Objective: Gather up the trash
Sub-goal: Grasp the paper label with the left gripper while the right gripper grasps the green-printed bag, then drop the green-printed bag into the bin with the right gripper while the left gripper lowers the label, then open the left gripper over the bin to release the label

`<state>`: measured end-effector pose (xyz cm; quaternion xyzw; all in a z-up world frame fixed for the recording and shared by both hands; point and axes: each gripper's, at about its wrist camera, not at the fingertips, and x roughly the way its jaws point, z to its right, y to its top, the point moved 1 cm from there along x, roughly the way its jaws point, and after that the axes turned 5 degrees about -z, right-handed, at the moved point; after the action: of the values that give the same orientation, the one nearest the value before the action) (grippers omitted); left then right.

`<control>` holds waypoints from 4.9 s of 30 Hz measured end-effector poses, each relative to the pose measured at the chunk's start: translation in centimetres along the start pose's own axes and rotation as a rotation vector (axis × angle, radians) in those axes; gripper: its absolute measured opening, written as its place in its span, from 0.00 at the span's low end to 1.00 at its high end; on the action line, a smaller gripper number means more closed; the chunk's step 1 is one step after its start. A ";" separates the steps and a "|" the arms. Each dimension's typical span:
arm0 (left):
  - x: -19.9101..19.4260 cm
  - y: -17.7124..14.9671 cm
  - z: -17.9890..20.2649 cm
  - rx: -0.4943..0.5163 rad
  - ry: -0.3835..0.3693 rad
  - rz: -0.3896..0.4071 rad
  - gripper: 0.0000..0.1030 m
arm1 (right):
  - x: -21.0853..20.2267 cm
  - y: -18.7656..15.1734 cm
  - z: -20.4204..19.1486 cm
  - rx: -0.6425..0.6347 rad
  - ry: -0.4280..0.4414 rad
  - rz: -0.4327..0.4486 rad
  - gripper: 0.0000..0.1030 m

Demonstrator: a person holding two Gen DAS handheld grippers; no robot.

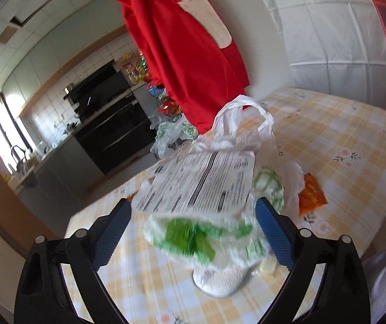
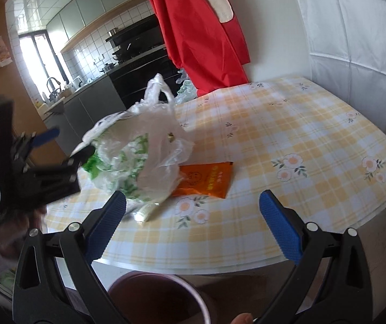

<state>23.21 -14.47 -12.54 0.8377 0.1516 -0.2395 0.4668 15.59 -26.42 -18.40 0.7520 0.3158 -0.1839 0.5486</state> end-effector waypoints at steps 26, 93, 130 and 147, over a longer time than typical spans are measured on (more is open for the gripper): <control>-4.2 -2.2 -17.4 -0.461 0.070 0.134 0.07 | 5.6 1.9 -7.5 -0.324 0.034 -0.076 0.95; -16.4 -22.5 -8.9 -0.828 -0.221 -0.109 0.07 | -0.9 -13.6 -9.7 0.052 0.384 -0.421 0.34; -15.1 -22.4 -6.4 -0.769 -0.307 -0.186 0.07 | -4.1 -10.6 -8.8 -0.020 0.013 -0.112 0.94; -12.9 -21.6 -3.0 -0.686 -0.405 -0.261 0.67 | -3.4 -11.6 -6.8 -0.005 -0.027 -0.117 0.94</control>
<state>2.79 -1.09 -19.52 0.5432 0.2324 -0.3922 0.7050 4.83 -18.64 -22.26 0.7283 0.3526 -0.2250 0.5428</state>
